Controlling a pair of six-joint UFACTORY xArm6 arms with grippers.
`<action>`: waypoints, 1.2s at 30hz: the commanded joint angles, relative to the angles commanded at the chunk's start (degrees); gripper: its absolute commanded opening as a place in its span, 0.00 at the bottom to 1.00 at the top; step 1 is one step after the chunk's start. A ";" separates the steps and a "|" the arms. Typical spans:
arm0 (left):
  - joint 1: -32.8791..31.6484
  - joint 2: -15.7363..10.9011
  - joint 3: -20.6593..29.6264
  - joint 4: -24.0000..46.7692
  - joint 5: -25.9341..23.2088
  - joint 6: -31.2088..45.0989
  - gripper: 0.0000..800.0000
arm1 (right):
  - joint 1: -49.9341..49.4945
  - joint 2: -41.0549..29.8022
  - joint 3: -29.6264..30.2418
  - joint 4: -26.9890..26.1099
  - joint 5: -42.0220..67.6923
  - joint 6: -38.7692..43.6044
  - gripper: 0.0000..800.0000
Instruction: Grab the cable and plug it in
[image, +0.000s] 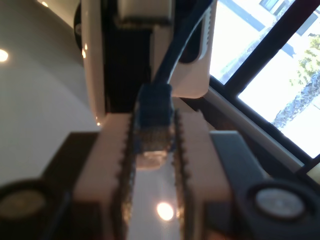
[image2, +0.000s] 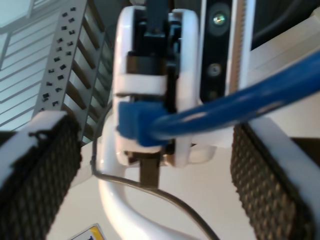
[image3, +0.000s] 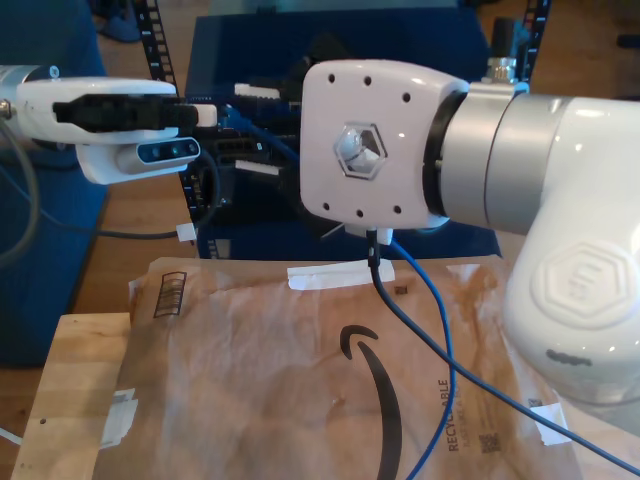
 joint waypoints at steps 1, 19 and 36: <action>-0.09 0.00 0.18 0.00 0.00 0.00 0.04 | 0.00 0.00 0.00 0.00 0.00 0.00 0.55; -0.79 -0.26 0.79 0.00 0.35 0.18 0.04 | 0.26 0.09 0.09 0.00 0.00 0.09 0.38; -0.70 -0.44 0.62 -0.09 0.44 0.18 0.04 | 0.26 0.09 0.09 0.00 0.00 0.35 0.31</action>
